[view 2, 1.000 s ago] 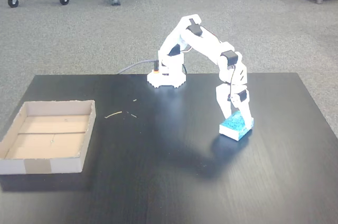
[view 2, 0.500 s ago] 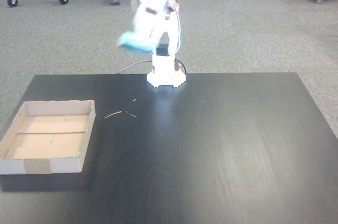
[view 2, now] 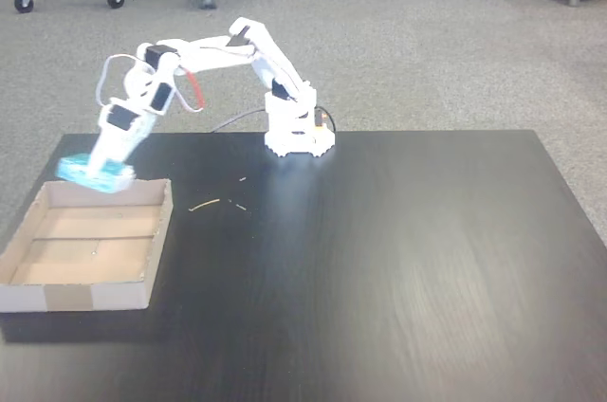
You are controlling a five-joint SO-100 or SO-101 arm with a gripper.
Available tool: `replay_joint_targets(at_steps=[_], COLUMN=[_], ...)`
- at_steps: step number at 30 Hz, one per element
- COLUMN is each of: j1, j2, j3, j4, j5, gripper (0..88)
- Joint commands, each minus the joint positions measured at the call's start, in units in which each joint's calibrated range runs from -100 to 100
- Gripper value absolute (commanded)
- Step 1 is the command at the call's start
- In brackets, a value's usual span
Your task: Pick the green block and drop it in the box on the right.
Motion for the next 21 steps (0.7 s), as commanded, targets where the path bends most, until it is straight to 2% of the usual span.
replay_joint_targets(at_steps=[1,11,12,15,21], j1=[2.17,2.02,1.86,1.94,1.48], j2=[5.92,13.04,13.04,12.44,7.79], j3=[-14.63,-20.53,-20.44,-20.25,-13.91], j4=[-0.54,-2.52,-1.86,-0.95,1.78], j5=[-0.24,1.12,1.37,1.22,0.93], gripper=[20.7,25.0,28.6,48.2,51.0])
